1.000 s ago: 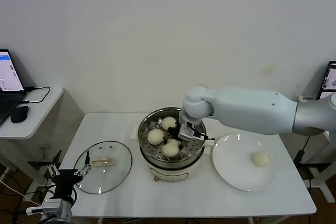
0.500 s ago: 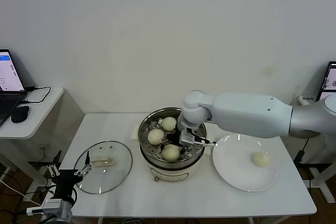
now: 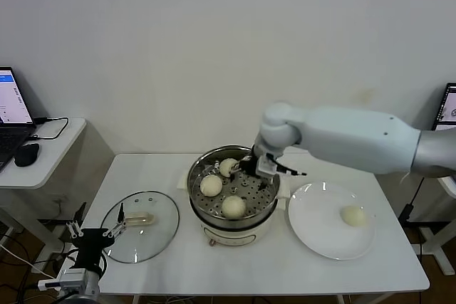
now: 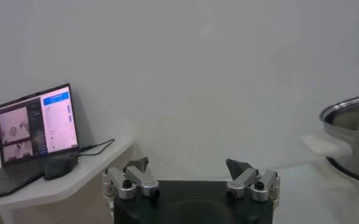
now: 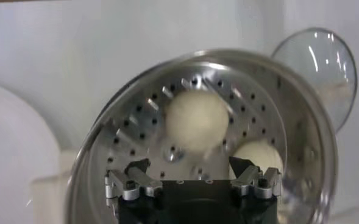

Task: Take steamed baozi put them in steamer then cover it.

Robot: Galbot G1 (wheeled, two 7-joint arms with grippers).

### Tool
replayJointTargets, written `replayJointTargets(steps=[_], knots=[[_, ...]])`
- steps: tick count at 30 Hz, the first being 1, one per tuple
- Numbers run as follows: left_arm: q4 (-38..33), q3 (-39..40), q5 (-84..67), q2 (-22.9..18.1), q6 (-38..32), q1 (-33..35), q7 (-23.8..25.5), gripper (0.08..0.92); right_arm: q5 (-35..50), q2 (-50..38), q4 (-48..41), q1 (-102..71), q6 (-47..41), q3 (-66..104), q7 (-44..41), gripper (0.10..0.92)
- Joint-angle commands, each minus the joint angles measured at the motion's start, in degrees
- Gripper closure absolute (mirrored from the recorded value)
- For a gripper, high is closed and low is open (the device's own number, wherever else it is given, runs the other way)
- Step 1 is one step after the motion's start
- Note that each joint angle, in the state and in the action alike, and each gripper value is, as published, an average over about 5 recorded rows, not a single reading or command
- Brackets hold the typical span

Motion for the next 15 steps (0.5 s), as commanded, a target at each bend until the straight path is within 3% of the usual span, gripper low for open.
replayJointTargets(steps=[1,5,8,15], knots=[[0.1,0.0,-0.2,0.6,0.0,0.0,0.0,0.177,11.1,-6.2,0.5,6.4,-13.6,2.2,-3.5,0.203],[-0.1,-0.2,-0.5,1.4,0.3,0.0,0.0,0.177,15.6,-11.0,4.7,9.2,-29.9,0.7,-5.3,0.203],[-0.2,-0.2,-0.7,2.0,0.6,0.0,0.0,0.177,17.3,-15.5,7.8,9.9,-37.0,-0.2,-6.1,0.203],[-0.2,1.0,-0.7,2.5,1.0,-0.5,0.0,0.177,16.9,-27.4,9.9,5.0,-38.0,2.2,-8.4,0.203]])
